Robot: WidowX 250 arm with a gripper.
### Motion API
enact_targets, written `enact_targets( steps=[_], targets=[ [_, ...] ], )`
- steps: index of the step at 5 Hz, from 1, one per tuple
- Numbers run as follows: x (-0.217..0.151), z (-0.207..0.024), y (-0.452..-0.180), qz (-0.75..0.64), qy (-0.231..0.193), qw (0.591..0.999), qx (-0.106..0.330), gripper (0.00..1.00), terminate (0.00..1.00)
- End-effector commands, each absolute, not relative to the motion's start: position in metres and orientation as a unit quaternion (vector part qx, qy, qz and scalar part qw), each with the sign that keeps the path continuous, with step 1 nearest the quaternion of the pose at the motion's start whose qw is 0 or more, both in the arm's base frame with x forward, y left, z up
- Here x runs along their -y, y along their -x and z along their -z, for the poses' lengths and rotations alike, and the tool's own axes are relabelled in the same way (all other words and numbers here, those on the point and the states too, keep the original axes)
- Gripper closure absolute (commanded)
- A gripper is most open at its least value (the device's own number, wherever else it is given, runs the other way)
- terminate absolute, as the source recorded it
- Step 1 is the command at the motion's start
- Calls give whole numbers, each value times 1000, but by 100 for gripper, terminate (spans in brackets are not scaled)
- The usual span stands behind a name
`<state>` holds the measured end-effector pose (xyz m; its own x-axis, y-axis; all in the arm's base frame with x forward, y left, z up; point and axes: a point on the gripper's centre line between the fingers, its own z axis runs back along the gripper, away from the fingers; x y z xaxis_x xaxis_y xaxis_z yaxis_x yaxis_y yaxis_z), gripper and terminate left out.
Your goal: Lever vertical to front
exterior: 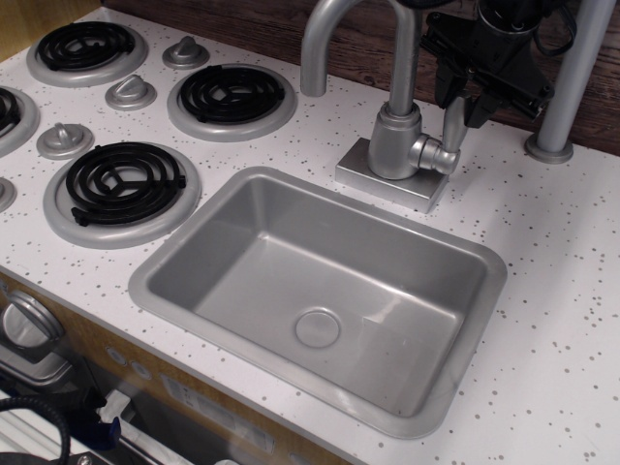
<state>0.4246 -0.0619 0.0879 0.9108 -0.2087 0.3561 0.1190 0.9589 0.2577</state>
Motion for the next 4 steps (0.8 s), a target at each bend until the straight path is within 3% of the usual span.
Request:
enact_targets(
  steps=[1,2,4],
  targets=[
    [62,-98,-411,36,-97,981,162,100,0],
    [67,-98,-390,-14,-81,991,107,100,0],
    [58,-69,-384,-33,-31,995,90,100,0]
  ],
)
